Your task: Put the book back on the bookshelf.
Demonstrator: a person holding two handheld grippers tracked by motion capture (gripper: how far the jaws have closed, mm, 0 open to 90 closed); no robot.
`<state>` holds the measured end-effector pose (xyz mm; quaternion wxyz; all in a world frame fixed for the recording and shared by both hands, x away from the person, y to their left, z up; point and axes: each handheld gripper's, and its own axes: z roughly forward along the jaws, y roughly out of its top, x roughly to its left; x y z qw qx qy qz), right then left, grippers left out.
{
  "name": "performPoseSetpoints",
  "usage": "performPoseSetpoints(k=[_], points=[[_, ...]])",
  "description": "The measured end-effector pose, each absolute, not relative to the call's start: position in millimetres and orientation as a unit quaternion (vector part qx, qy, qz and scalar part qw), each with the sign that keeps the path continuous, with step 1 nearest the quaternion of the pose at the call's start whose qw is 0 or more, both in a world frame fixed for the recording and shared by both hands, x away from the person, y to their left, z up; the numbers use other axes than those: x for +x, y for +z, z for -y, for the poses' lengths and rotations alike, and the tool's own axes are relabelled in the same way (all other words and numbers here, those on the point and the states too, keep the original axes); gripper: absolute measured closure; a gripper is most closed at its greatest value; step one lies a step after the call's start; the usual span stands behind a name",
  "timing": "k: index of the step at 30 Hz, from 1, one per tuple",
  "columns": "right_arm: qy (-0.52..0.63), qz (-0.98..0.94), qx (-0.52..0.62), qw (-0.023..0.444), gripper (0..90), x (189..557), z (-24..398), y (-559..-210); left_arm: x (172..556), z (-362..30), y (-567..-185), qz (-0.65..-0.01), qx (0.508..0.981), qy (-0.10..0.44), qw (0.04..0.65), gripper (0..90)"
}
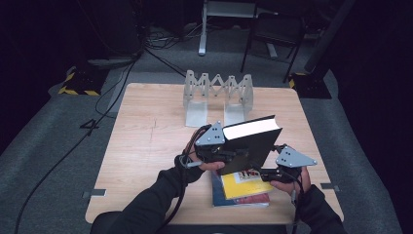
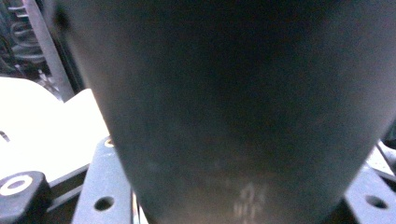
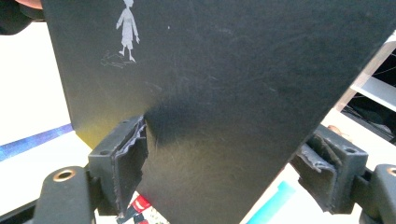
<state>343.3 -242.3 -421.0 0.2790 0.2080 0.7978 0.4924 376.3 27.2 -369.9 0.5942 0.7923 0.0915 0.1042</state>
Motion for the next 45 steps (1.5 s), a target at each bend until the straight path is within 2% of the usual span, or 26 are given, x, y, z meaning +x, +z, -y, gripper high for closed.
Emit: performPoseSetpoints(k=[11,19,39,45], points=[[0.49,-0.796,0.213,0.283,25.1,343,245,-420,373,-21,-367,-0.103,0.784,0.112,0.602,51.0],[0.492,-0.796,0.216,0.279,27.5,340,255,-417,371,-21,-357,-0.112,0.78,0.144,0.599,52.2],[0.483,-0.792,0.257,0.27,27.6,349,275,-423,416,-94,-339,-0.218,0.756,0.259,0.56,52.6],[0.481,-0.793,0.264,0.266,27.6,352,278,-425,431,-111,-344,-0.257,0.743,0.275,0.554,52.7]])
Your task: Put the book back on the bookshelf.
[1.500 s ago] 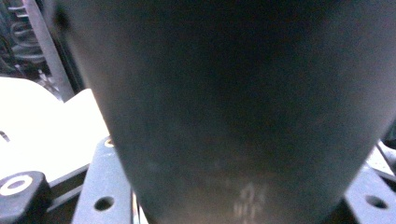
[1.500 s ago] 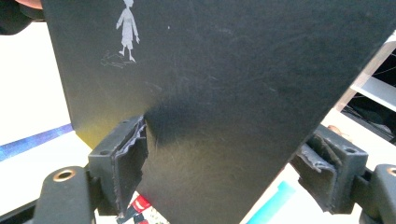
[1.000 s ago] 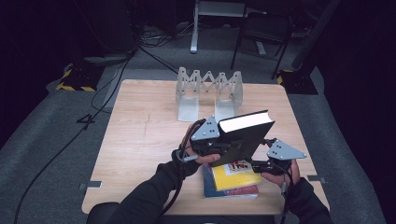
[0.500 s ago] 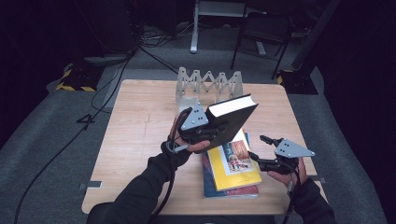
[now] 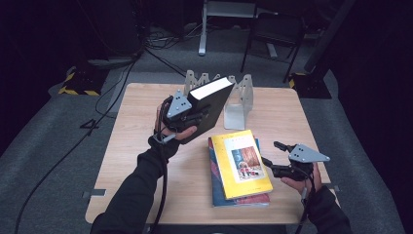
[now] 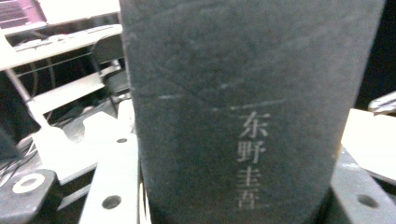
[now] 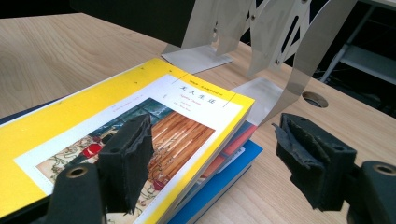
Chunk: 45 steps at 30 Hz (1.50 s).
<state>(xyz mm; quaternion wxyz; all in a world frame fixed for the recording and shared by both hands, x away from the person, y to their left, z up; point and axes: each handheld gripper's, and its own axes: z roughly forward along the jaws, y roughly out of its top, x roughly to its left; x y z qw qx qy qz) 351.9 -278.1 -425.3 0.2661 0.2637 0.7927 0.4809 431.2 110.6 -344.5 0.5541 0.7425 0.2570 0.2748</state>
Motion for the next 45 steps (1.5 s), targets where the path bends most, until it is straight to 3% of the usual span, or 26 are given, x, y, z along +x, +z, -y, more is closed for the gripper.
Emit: performPoseSetpoints(k=[27,45], points=[[0.465,-0.807,0.252,0.264,27.8,352,275,-431,473,-115,-398,-0.348,0.715,0.33,0.509,52.6],[0.449,-0.816,0.246,0.267,27.9,351,272,-436,478,-134,-413,-0.387,0.691,0.314,0.524,51.1]])
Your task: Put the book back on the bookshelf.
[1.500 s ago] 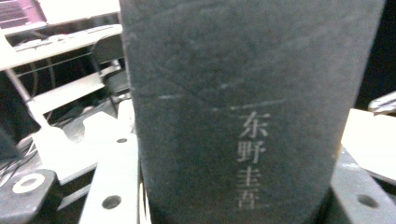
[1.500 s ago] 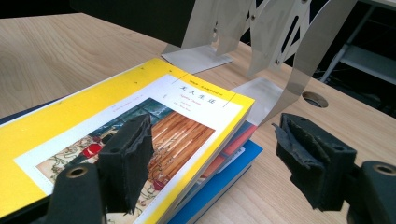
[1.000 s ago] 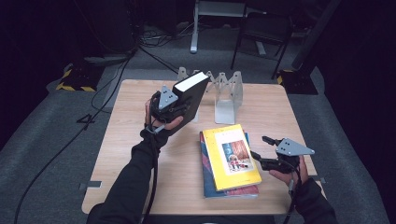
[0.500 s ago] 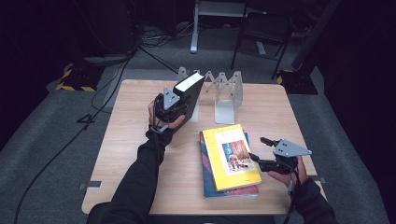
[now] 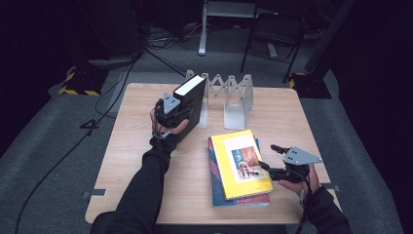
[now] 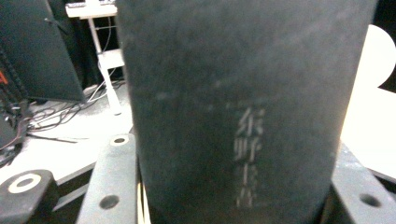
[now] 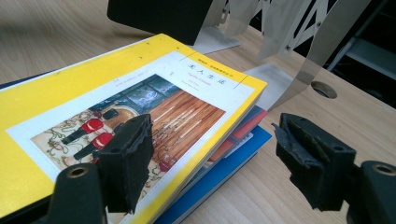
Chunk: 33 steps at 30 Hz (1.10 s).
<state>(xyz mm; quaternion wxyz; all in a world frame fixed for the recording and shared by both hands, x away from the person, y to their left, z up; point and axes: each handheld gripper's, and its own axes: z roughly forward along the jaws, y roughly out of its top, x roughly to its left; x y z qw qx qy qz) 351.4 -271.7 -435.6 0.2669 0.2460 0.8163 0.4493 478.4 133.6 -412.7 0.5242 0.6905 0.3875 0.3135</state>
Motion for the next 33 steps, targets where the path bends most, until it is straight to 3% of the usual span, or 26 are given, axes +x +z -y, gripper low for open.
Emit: performPoseSetpoints(k=[20,24,33], points=[[0.438,-0.82,0.256,0.263,28.2,346,280,-444,461,-148,-418,-0.373,0.711,0.301,0.515,49.4],[0.435,-0.825,0.256,0.256,28.4,346,280,-445,459,-149,-408,-0.371,0.688,0.303,0.544,47.1],[0.432,-0.829,0.25,0.254,28.9,346,276,-446,463,-147,-400,-0.387,0.689,0.301,0.534,47.8]])
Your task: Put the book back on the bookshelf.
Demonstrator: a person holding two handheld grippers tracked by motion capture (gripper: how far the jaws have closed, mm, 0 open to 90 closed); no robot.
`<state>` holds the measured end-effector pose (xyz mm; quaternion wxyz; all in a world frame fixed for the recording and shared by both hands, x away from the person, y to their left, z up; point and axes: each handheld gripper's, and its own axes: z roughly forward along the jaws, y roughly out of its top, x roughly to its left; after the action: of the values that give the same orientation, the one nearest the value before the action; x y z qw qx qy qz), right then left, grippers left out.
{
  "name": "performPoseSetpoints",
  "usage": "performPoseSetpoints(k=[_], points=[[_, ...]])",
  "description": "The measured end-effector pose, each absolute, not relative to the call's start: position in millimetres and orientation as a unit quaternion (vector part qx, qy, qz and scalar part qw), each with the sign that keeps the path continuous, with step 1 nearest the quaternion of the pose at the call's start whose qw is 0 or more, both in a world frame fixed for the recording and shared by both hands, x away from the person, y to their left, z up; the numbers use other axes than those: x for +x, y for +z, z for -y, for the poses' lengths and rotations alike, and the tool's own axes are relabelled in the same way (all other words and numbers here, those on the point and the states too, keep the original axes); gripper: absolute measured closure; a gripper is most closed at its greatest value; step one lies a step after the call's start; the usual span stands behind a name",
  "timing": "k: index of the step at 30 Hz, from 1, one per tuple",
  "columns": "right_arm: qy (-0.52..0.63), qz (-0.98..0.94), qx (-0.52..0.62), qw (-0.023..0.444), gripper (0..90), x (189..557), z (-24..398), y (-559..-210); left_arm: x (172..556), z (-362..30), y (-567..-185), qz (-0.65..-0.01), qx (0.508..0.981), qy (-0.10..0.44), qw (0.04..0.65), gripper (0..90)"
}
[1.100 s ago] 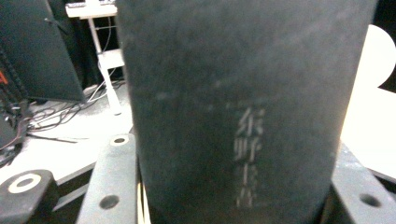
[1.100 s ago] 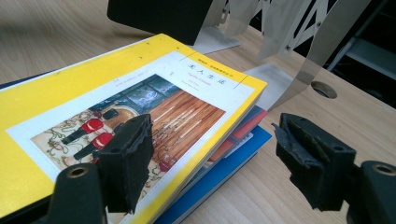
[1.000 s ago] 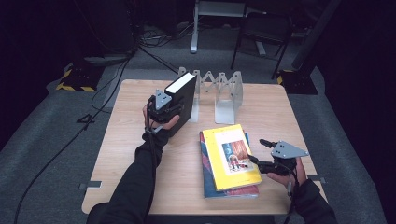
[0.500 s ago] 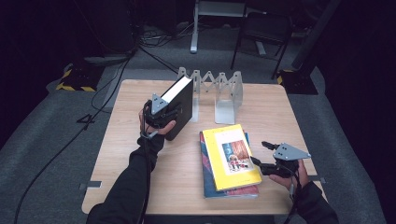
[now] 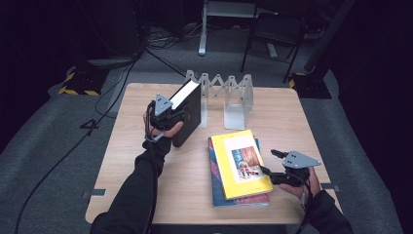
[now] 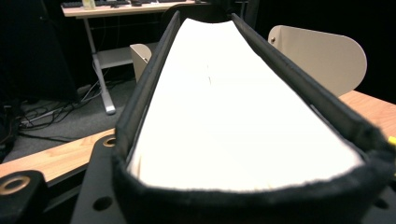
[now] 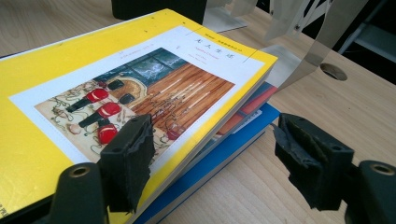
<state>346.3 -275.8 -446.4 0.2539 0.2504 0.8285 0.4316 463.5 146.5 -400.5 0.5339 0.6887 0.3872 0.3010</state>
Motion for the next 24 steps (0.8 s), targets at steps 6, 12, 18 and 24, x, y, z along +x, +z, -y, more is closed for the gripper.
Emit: performPoseSetpoints(k=[6,12,18,24], points=[[0.432,-0.829,0.249,0.252,29.7,346,276,-446,467,-138,-398,-0.405,0.673,0.315,0.533,50.4],[0.432,-0.831,0.246,0.251,30.9,346,276,-446,477,-128,-395,-0.419,0.661,0.321,0.533,51.4],[0.435,-0.829,0.246,0.249,31.3,347,277,-446,495,-118,-387,-0.428,0.66,0.323,0.527,51.9],[0.437,-0.828,0.246,0.249,31.3,347,277,-446,504,-110,-387,-0.434,0.652,0.333,0.526,51.9]])
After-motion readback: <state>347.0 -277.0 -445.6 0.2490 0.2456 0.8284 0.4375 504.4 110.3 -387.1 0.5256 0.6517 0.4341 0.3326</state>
